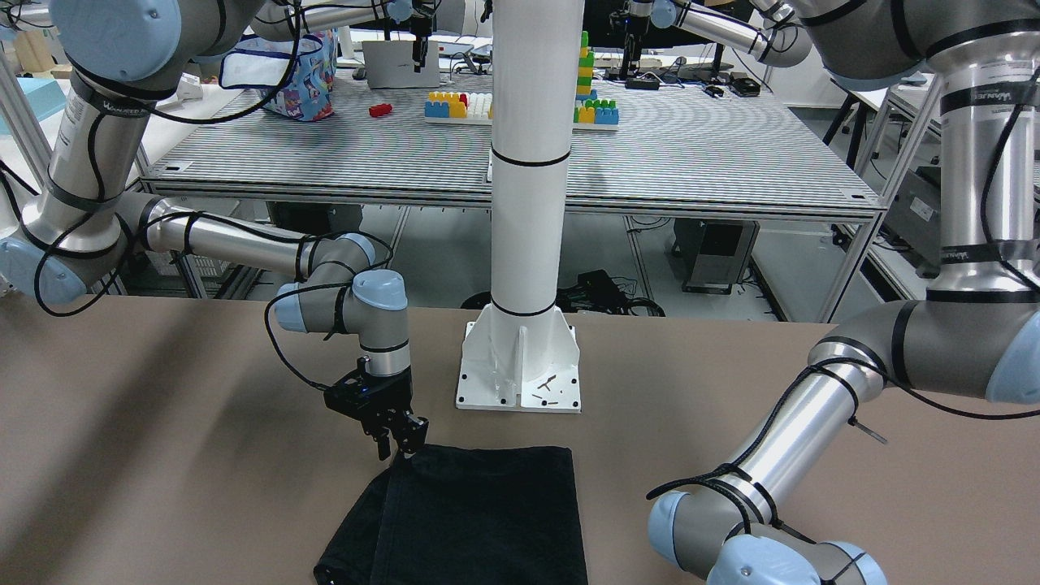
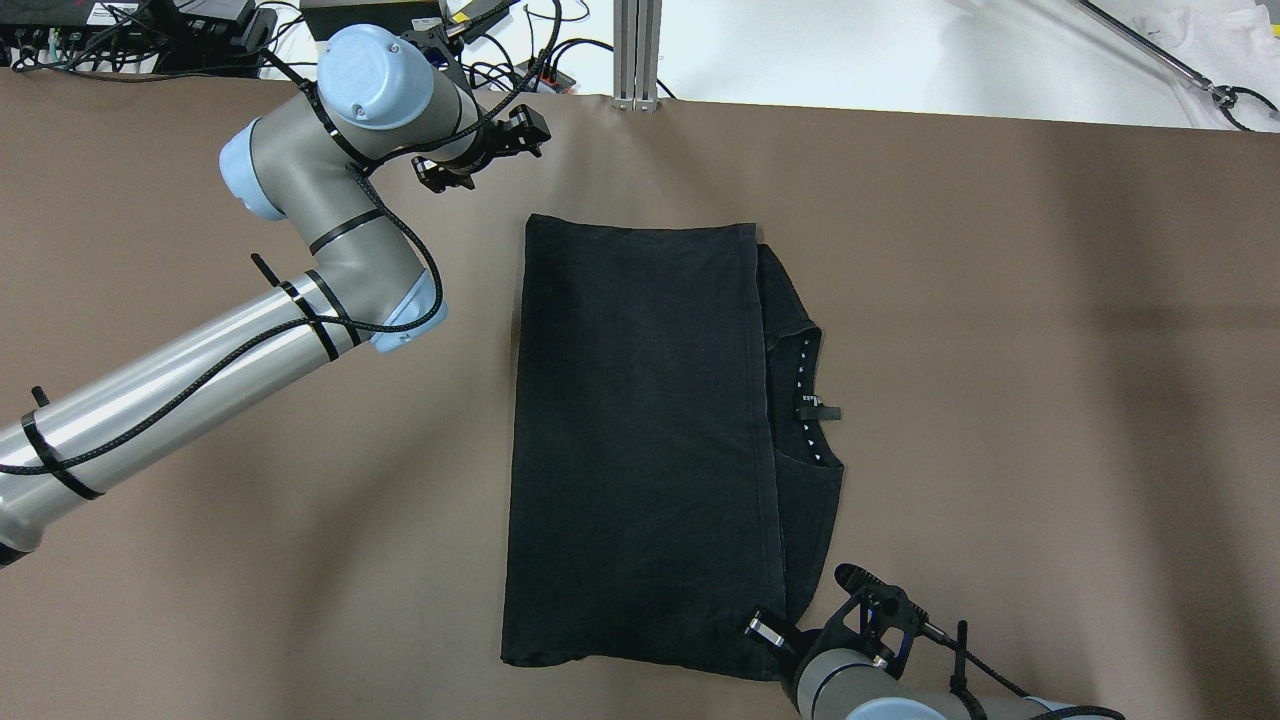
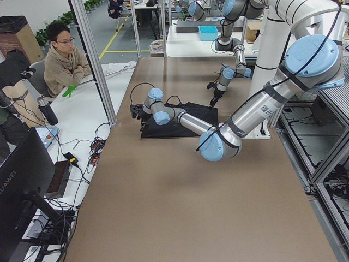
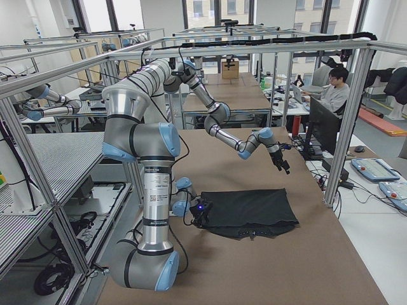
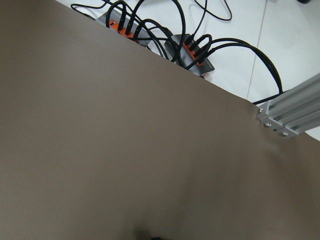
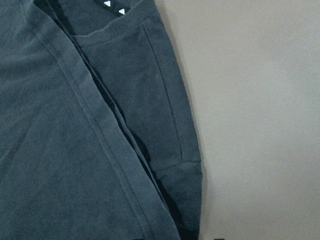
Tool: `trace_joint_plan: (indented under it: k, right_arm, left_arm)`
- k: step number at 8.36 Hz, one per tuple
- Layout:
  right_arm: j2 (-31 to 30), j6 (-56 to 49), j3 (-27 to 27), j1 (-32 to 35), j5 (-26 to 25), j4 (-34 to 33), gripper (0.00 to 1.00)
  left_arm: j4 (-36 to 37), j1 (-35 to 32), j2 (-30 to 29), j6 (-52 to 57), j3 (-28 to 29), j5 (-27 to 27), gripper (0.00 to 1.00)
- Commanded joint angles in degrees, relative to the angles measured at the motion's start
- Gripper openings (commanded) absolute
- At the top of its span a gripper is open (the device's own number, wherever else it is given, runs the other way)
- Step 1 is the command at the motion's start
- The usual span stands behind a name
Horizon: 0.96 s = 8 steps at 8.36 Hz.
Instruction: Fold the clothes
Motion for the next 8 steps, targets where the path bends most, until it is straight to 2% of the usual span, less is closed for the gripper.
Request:
trace_joint_plan:
  k: [1, 2, 5, 6, 8]
  right_arm:
    - [0.3, 0.5, -1.0, -1.1, -0.9, 0.0, 0.41]
    - [0.3, 0.3, -1.6, -0.9, -0.9, 0.0, 0.36]
    - [0.3, -0.4, -1.7, -0.1, -0.9, 0.0, 0.33]
    - [0.4, -0.4, -1.7, 0.3, -0.9, -0.1, 0.29]
    - [0.6, -0.5, -1.8, 1.0, -0.8, 0.0, 0.0]
  left_arm:
    - [0.7, 1.9, 0.1, -0.7, -0.8, 2.6, 1.0]
    - [0.7, 1.8, 0.2, -0.7, -0.8, 2.7, 1.0]
    - [0.7, 1.8, 0.2, -0.7, -0.7, 2.7, 1.0]
    - [0.7, 1.9, 0.2, -0.7, -0.7, 2.7, 1.0]
    - [0.7, 1.9, 0.2, -0.7, -0.7, 2.7, 1.0]
